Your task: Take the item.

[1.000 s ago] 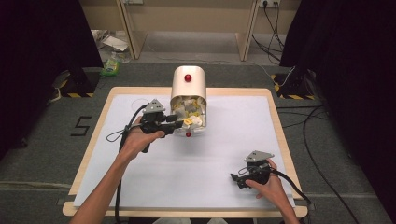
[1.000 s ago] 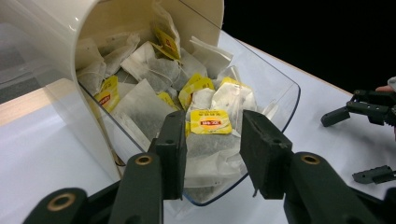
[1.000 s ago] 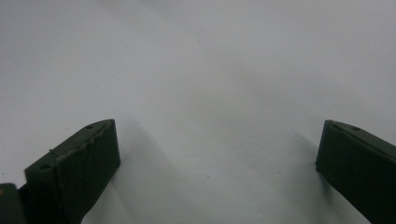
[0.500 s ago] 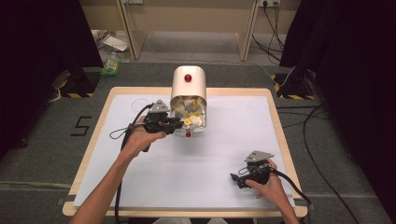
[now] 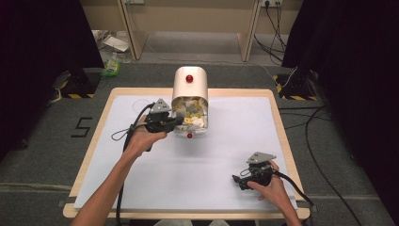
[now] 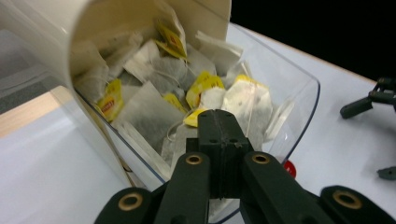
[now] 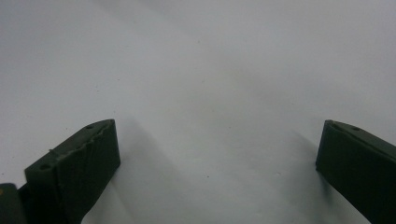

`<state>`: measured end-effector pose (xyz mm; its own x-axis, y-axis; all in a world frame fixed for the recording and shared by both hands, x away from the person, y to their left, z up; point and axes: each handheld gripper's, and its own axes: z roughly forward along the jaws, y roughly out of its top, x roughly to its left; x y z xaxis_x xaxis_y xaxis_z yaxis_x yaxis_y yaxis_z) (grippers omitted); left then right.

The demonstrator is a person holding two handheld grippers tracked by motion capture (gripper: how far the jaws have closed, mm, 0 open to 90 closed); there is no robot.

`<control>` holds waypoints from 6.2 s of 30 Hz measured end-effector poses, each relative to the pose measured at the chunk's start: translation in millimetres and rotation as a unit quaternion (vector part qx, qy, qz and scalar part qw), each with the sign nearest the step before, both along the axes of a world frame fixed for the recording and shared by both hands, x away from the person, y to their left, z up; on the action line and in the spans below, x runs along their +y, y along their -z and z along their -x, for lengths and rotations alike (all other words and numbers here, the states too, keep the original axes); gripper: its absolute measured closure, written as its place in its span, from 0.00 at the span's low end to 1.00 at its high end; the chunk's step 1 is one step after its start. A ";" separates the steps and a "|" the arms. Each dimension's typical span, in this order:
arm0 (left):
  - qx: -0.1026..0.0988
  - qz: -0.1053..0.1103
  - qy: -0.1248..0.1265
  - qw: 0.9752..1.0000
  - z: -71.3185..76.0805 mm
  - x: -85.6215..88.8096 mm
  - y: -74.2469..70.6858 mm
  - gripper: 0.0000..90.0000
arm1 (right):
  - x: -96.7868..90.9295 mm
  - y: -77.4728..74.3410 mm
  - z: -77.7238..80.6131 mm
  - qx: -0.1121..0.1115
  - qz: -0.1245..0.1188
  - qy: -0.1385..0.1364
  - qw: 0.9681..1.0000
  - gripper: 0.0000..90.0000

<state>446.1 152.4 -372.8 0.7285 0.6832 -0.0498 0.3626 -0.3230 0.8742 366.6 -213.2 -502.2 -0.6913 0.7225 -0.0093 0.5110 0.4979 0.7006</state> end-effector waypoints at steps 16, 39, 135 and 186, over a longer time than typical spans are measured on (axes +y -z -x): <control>-0.006 0.026 0.004 1.000 -0.1 1.9 -9.3 1.00 | 0.0 0.0 0.0 0.000 0.000 0.000 1.000 0.00; -0.033 0.055 0.007 0.998 2.6 11.5 -44.4 1.00 | -0.1 -0.2 0.1 0.001 0.001 0.000 1.000 0.00; -0.012 0.034 -0.196 0.980 -65.1 136.9 31.7 1.00 | -0.1 -0.2 0.0 0.001 0.001 0.000 1.000 0.00; -0.014 0.050 -0.200 0.978 -66.0 133.7 42.7 0.49 | 0.0 -0.2 0.0 0.001 0.001 0.000 1.000 0.00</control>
